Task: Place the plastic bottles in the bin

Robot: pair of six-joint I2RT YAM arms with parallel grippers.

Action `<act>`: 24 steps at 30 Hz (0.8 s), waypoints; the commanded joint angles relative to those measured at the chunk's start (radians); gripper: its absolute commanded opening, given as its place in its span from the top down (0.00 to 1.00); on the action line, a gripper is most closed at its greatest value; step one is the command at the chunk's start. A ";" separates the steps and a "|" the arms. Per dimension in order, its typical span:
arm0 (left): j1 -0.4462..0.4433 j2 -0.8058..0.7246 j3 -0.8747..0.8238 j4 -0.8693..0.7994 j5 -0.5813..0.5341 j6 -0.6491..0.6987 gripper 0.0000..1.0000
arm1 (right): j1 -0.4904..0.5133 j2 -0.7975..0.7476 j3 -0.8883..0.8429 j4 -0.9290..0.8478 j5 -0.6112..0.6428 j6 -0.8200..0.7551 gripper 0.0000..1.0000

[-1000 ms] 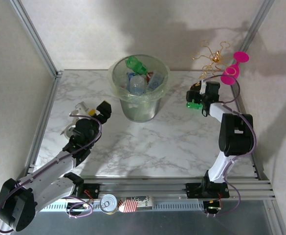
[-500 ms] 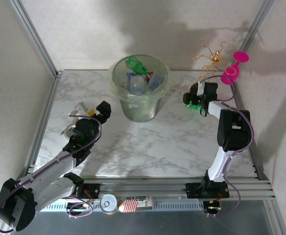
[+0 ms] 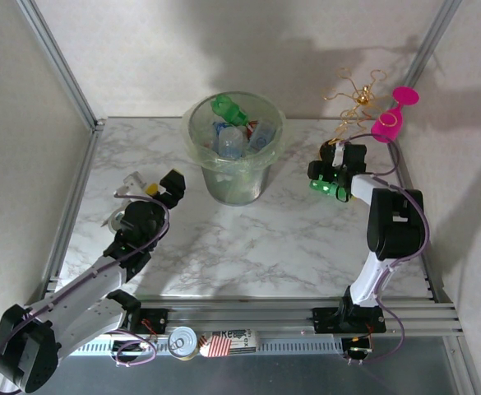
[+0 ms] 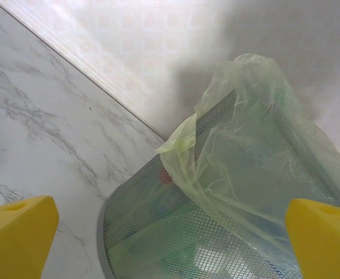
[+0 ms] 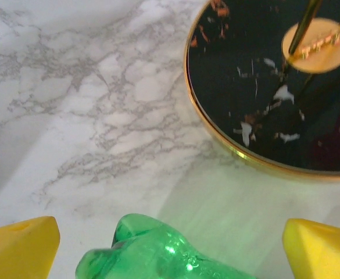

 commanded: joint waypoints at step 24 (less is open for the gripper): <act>-0.003 -0.030 -0.021 -0.012 -0.031 0.011 0.00 | 0.177 -0.069 -0.096 -0.267 0.242 0.081 0.16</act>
